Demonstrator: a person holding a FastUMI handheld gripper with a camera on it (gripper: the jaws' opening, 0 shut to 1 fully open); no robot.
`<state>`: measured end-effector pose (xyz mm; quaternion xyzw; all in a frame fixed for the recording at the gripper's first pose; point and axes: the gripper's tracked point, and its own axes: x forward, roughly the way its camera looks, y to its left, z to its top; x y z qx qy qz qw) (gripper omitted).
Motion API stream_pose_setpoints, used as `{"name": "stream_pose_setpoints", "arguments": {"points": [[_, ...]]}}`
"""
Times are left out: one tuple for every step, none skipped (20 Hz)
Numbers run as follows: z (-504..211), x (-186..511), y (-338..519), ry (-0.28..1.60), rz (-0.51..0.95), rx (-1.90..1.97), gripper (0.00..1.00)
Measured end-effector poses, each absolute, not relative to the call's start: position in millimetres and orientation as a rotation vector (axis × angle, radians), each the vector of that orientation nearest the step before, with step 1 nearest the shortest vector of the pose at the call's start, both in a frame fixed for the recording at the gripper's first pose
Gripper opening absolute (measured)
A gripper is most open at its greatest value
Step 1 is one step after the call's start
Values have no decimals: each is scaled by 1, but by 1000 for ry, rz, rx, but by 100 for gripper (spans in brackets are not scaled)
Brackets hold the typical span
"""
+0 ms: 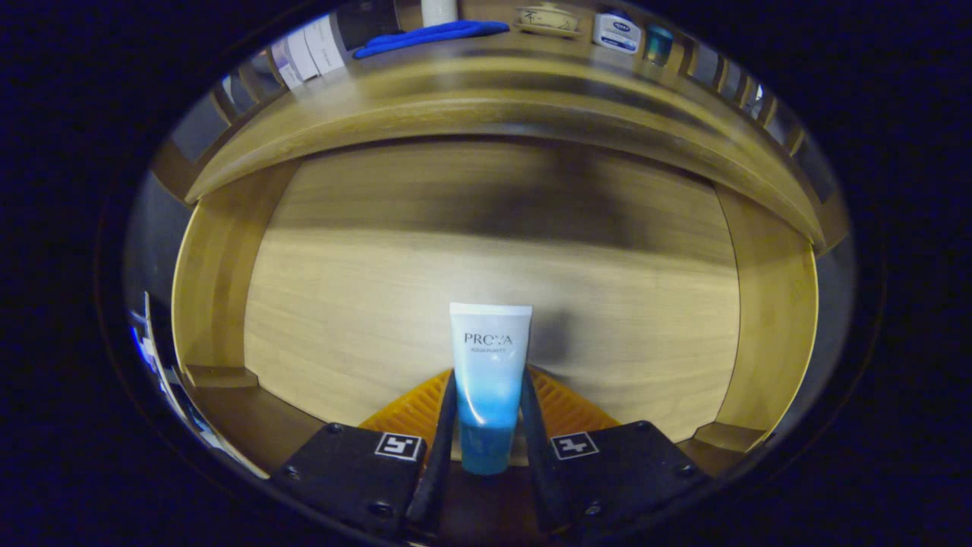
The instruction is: Pull open the drawer, take out the items inside it, and place them on the countertop above the cabinet.
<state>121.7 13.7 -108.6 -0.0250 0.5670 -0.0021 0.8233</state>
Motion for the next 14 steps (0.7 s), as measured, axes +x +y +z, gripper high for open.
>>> {"name": "stream_pose_setpoints", "arguments": {"points": [[-104, 120, 16, 1194, 8, -41, 47], [-94, 120, 18, 1179, 24, -41, 46], [-83, 121, 17, 1153, 24, -52, 45], [-74, 120, 16, 1133, 28, -74, 45], [-63, 119, 18, 1116, 38, -79, 45], [-52, 117, 20, 1104, 45, -67, 45], [-43, 116, 21, 1098, 55, -52, 45], [-34, 117, 22, 1085, 58, -39, 45], [-25, 117, 21, 1077, 56, -37, 45], [-17, 120, 22, 1067, 57, -34, 45], [-10, 121, 22, 1064, 61, -30, 45], [-2, 124, 23, 1058, 61, -20, 45], [6, 128, 23, 1050, 61, -16, 45], [15, 132, 21, 1042, 60, -15, 45]]}}
